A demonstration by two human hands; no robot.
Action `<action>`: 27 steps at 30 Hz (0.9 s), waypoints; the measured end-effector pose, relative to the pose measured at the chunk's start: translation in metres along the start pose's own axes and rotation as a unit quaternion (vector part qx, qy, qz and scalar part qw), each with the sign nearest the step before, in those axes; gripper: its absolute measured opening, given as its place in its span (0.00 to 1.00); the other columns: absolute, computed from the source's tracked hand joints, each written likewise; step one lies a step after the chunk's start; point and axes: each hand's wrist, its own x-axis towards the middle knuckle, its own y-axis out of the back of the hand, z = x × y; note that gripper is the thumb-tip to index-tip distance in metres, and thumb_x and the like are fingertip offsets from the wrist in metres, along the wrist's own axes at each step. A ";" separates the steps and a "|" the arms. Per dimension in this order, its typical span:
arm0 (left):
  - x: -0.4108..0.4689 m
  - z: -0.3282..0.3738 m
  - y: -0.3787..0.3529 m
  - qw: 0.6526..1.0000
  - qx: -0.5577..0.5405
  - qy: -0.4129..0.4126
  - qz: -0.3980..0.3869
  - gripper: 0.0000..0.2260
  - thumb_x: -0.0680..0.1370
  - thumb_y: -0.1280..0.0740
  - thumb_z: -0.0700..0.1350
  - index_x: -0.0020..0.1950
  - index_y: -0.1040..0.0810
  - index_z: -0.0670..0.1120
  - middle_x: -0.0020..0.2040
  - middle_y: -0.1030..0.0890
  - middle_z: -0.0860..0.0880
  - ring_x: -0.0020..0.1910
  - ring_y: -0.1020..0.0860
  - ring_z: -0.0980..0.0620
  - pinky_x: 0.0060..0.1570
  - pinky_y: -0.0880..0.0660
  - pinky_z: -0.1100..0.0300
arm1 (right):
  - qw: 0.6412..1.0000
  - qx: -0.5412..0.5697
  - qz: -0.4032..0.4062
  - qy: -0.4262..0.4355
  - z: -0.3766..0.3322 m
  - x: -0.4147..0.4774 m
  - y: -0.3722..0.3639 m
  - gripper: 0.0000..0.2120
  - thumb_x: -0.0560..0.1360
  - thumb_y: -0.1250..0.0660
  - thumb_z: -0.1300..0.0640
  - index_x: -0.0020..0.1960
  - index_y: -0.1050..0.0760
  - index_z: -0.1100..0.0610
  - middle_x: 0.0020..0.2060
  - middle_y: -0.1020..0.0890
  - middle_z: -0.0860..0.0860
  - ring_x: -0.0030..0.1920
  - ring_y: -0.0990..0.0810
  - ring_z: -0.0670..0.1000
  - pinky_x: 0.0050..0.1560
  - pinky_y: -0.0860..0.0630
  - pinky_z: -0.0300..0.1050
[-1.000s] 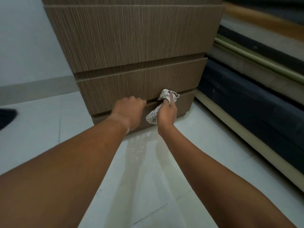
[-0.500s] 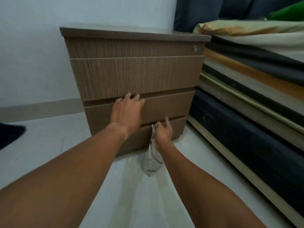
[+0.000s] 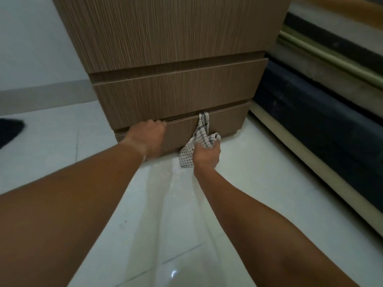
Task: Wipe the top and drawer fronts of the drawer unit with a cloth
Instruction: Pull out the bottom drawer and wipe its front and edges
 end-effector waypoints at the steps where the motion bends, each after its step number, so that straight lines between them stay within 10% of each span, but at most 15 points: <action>1: 0.002 0.001 -0.003 1.000 -0.009 0.005 -0.002 0.24 0.78 0.35 0.38 0.75 0.34 0.43 0.63 0.22 0.41 0.60 0.22 0.40 0.56 0.24 0.48 | 1.000 -0.014 -0.006 -0.010 0.004 0.003 -0.001 0.40 0.73 0.27 0.49 0.80 0.42 0.46 0.76 0.33 0.55 0.73 0.31 0.60 0.70 0.29 0.60; 4: 0.007 0.003 -0.011 0.999 -0.026 0.019 0.019 0.24 0.78 0.35 0.37 0.74 0.32 0.43 0.61 0.21 0.41 0.58 0.21 0.40 0.55 0.23 0.49 | 0.998 0.007 -0.014 -0.061 0.007 0.009 -0.004 0.46 0.73 0.25 0.51 0.81 0.49 0.46 0.79 0.41 0.56 0.76 0.36 0.61 0.71 0.31 0.60; 7: 0.009 0.007 -0.017 0.998 -0.029 0.026 0.058 0.20 0.77 0.34 0.36 0.70 0.27 0.43 0.56 0.19 0.41 0.55 0.19 0.39 0.51 0.23 0.49 | 0.980 0.118 -0.054 -0.149 -0.001 0.011 -0.009 0.48 0.72 0.25 0.62 0.81 0.50 0.45 0.71 0.30 0.55 0.62 0.23 0.60 0.52 0.21 0.52; 12: 0.015 0.009 -0.023 0.995 -0.031 0.037 0.084 0.17 0.77 0.34 0.37 0.66 0.25 0.43 0.54 0.18 0.42 0.53 0.18 0.39 0.49 0.22 0.49 | 0.963 0.178 -0.051 -0.196 -0.013 0.023 -0.013 0.19 0.76 0.31 0.63 0.66 0.27 0.61 0.46 0.19 0.54 0.41 0.20 0.52 0.34 0.22 0.44; 17: 0.016 0.007 -0.024 0.996 -0.044 0.031 0.077 0.18 0.76 0.33 0.37 0.66 0.24 0.43 0.53 0.18 0.42 0.52 0.18 0.40 0.49 0.22 0.49 | 0.984 0.142 0.031 -0.101 -0.020 0.020 -0.009 0.16 0.77 0.32 0.50 0.61 0.23 0.56 0.57 0.18 0.54 0.54 0.18 0.58 0.56 0.18 0.56; 27: 0.018 0.004 -0.010 0.996 -0.074 0.038 0.026 0.16 0.76 0.35 0.36 0.64 0.22 0.42 0.55 0.20 0.39 0.55 0.21 0.38 0.56 0.22 0.46 | 0.953 0.297 0.002 0.055 -0.101 -0.012 0.030 0.12 0.77 0.36 0.67 0.52 0.17 0.55 0.45 0.14 0.51 0.47 0.14 0.52 0.48 0.15 0.54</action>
